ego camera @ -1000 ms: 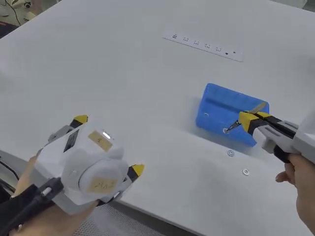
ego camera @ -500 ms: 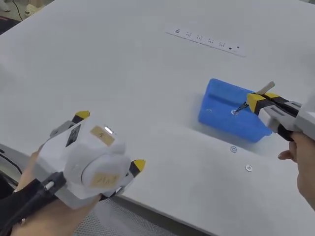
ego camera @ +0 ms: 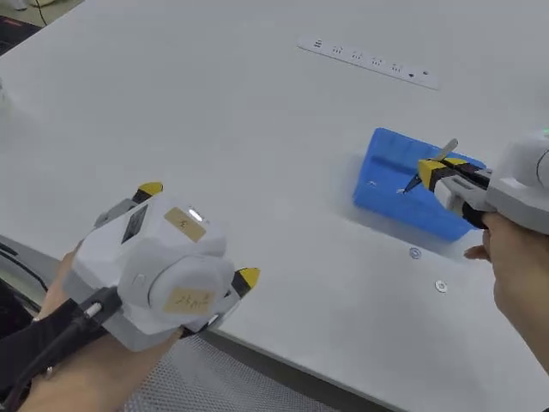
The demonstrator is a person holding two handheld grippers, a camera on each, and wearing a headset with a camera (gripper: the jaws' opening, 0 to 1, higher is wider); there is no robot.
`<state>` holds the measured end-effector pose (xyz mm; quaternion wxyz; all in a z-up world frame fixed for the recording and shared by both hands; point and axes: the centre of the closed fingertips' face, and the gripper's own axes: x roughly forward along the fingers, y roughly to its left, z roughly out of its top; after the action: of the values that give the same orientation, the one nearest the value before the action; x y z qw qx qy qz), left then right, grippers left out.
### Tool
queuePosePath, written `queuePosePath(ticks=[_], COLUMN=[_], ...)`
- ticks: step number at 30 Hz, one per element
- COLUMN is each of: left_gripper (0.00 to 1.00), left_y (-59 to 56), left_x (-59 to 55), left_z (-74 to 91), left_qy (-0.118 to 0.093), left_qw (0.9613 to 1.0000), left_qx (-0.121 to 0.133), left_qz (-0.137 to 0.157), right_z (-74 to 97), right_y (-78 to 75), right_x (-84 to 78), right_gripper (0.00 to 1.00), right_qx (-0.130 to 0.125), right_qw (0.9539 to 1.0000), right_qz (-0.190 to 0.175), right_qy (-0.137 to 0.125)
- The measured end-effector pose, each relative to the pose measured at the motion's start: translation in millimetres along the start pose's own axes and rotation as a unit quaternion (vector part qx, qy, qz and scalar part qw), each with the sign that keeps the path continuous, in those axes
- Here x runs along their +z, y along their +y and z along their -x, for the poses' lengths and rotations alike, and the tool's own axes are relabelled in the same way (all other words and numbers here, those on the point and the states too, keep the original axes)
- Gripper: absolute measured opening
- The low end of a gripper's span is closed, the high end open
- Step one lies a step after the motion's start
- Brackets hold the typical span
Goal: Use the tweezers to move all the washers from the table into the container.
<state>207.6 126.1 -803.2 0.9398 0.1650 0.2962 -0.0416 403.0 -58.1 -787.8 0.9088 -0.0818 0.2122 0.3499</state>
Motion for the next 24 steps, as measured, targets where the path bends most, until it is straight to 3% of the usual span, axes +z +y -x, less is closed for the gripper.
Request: queuePosePath(ticks=[17, 24], left_gripper=[0.87, 0.87], left_y=[-2.3, -2.1], left_x=[-0.7, -0.8], left_z=[-0.6, -0.7], left_qy=[0.002, 0.002], left_qw=[1.0, 1.0], left_qx=[-0.003, -0.004], left_qz=[-0.005, -0.004], right_z=[-9.3, -9.0], right_y=[-4.9, -4.1], right_x=[-18.5, -19.1], right_gripper=[0.01, 0.01], right_qx=[-0.008, -0.009], right_qw=[0.9996, 0.9997], right_qz=[-0.008, -0.007], right_qy=[0.024, 0.021])
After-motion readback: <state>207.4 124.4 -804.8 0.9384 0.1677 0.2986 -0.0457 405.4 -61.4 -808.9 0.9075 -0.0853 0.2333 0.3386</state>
